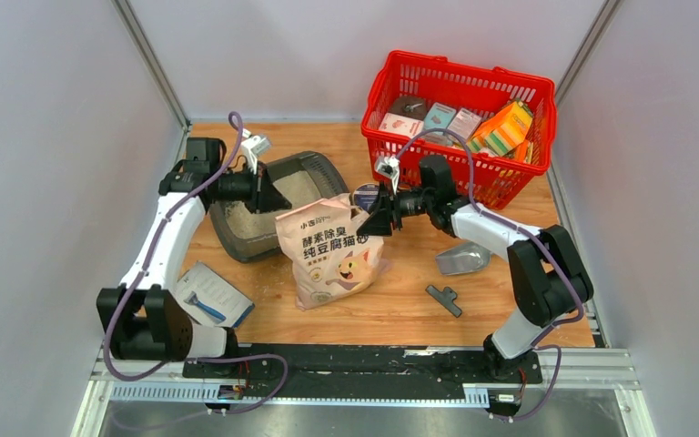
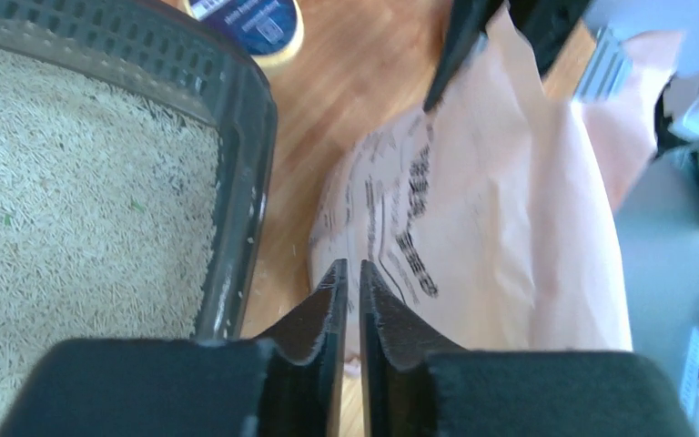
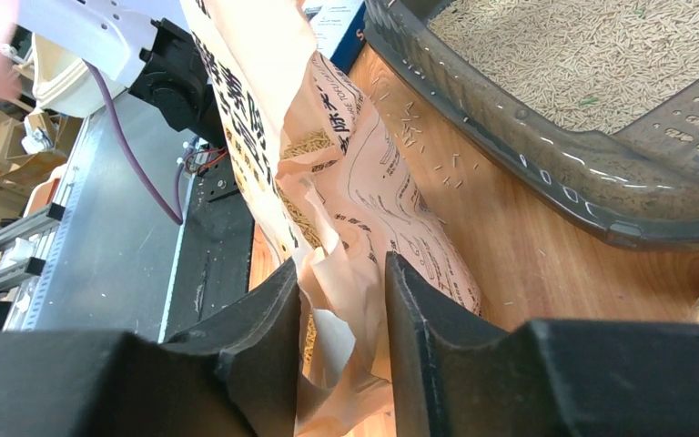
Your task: Fill the litter box with clean litter
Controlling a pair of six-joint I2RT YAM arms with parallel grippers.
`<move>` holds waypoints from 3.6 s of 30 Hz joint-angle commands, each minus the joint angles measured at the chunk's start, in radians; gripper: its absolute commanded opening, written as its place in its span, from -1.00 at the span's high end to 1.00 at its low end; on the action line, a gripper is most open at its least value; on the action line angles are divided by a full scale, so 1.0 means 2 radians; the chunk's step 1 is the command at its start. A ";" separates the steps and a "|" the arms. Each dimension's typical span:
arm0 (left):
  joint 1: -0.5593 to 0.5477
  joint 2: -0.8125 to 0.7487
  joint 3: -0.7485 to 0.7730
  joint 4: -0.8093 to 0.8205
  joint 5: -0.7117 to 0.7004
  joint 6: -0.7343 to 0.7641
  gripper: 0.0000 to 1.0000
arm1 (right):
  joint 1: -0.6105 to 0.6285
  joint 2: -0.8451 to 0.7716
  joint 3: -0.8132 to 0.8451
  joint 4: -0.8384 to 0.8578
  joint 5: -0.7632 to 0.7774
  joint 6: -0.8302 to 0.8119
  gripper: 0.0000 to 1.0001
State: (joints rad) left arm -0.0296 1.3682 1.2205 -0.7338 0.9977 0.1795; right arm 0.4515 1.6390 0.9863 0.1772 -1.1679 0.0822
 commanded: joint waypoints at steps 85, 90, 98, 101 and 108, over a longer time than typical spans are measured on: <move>-0.112 -0.022 -0.284 0.574 0.030 -0.446 0.60 | -0.029 -0.076 -0.078 0.076 0.095 0.254 0.17; -0.112 -0.025 -0.284 0.575 0.029 -0.444 0.73 | -0.027 -0.078 -0.081 0.087 0.092 0.269 0.74; -0.093 -0.025 -0.279 0.569 0.058 -0.443 1.00 | -0.032 -0.076 -0.048 0.030 0.019 0.265 1.00; -0.081 -0.010 -0.261 0.543 0.105 -0.452 1.00 | -0.045 -0.061 -0.015 -0.017 -0.033 0.269 1.00; -0.075 0.026 -0.147 0.185 0.150 -0.276 1.00 | -0.055 -0.046 0.021 -0.142 -0.123 0.237 1.00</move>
State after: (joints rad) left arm -0.2028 1.3918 0.8066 0.0399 1.2201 -0.6037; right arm 0.3592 1.5593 0.9367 0.0471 -1.1954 0.5827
